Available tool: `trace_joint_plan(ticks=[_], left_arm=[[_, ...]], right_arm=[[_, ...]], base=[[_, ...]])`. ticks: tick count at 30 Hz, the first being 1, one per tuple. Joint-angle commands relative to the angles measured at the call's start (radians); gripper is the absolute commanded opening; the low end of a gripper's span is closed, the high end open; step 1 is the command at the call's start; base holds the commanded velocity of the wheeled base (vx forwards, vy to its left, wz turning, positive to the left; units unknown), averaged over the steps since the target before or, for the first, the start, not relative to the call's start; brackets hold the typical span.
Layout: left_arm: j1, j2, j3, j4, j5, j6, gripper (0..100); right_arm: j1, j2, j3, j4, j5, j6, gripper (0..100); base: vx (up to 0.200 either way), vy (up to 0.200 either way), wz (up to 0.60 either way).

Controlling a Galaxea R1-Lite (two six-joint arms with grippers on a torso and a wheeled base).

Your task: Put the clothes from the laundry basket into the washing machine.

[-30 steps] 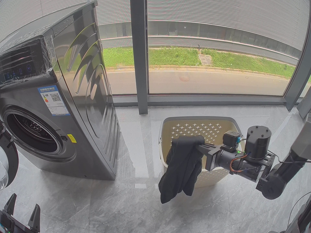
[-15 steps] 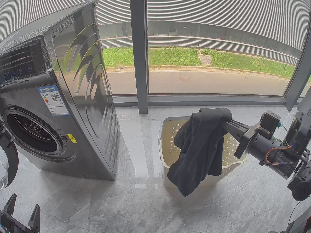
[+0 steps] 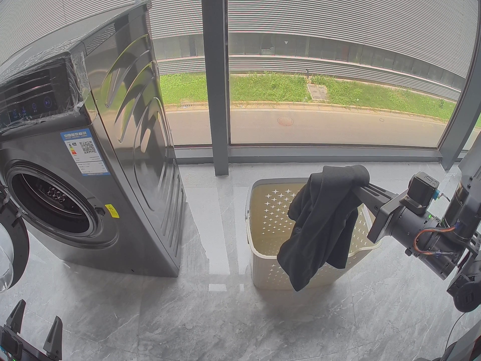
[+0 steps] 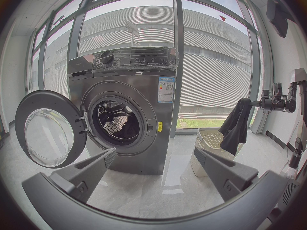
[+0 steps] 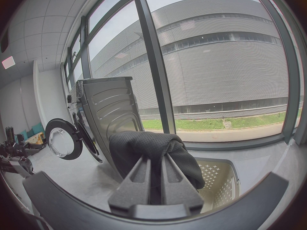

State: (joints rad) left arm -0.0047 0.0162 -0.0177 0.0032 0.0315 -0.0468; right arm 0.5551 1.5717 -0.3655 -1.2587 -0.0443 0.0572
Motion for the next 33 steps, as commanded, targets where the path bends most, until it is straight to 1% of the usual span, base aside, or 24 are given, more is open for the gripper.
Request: trace_joint_plan(ticks=[1, 6, 8, 9, 10, 13, 14, 15, 17, 19, 20, 28, 33], left_arm=[[0.0, -0.016, 0.015, 0.0, 0.001, -0.001, 100], [0.0, -0.016, 0.015, 0.0, 0.001, -0.001, 100], [0.0, -0.016, 0.016, 0.0, 0.001, -0.001, 100], [0.0, -0.016, 0.016, 0.0, 0.001, -0.001, 100], [0.0, -0.016, 0.016, 0.0, 0.001, -0.001, 100], [0.0, -0.016, 0.016, 0.0, 0.001, -0.001, 100], [0.0, -0.016, 0.015, 0.0, 0.001, -0.001, 100], [0.0, -0.016, 0.016, 0.0, 0.001, -0.001, 100], [0.0, -0.016, 0.015, 0.0, 0.001, -0.001, 100], [0.0, -0.016, 0.015, 0.0, 0.001, -0.002, 100], [0.0, -0.016, 0.015, 0.0, 0.001, -0.001, 100], [0.0, -0.016, 0.015, 0.0, -0.001, -0.002, 100], [0.0, -0.016, 0.015, 0.0, -0.001, -0.002, 100]], right_arm=[[0.0, 0.007, 0.005, -0.001, -0.005, 0.0, 0], [-0.001, -0.006, 0.02, -0.001, -0.016, 0.0, 0], [-0.001, -0.009, 0.023, 0.001, -0.034, 0.0, 0], [-0.001, -0.009, 0.023, 0.001, -0.034, 0.0, 0], [0.003, -0.009, 0.028, 0.001, -0.074, 0.0, 0], [0.012, -0.006, 0.03, 0.002, -0.131, 0.0, 0], [0.012, -0.006, 0.03, 0.002, -0.135, 0.0, 0], [0.014, -0.001, 0.031, 0.009, -0.178, 0.0, 0], [0.014, 0.001, 0.028, 0.027, -0.246, 0.001, 0], [0.02, 0.001, 0.022, 0.035, -0.278, 0.007, 0], [0.026, -0.001, 0.02, 0.035, -0.29, 0.009, 0], [0.032, -0.002, 0.014, 0.033, -0.292, 0.012, 0], [0.042, -0.006, 0.0, 0.021, -0.281, 0.013, 0]], base=[[-0.2, 0.0, 0.0], [-0.2, 0.0, 0.0], [-0.2, 0.0, 0.0], [-0.2, 0.0, 0.0], [-0.2, 0.0, 0.0], [0.0, 0.0, 0.0], [0.0, 0.0, 0.0], [0.0, 0.0, 0.0], [0.0, 0.0, 0.0], [0.0, 0.0, 0.0], [0.0, 0.2, 0.0], [0.0, 0.2, 0.0], [0.0, 0.2, 0.0]])
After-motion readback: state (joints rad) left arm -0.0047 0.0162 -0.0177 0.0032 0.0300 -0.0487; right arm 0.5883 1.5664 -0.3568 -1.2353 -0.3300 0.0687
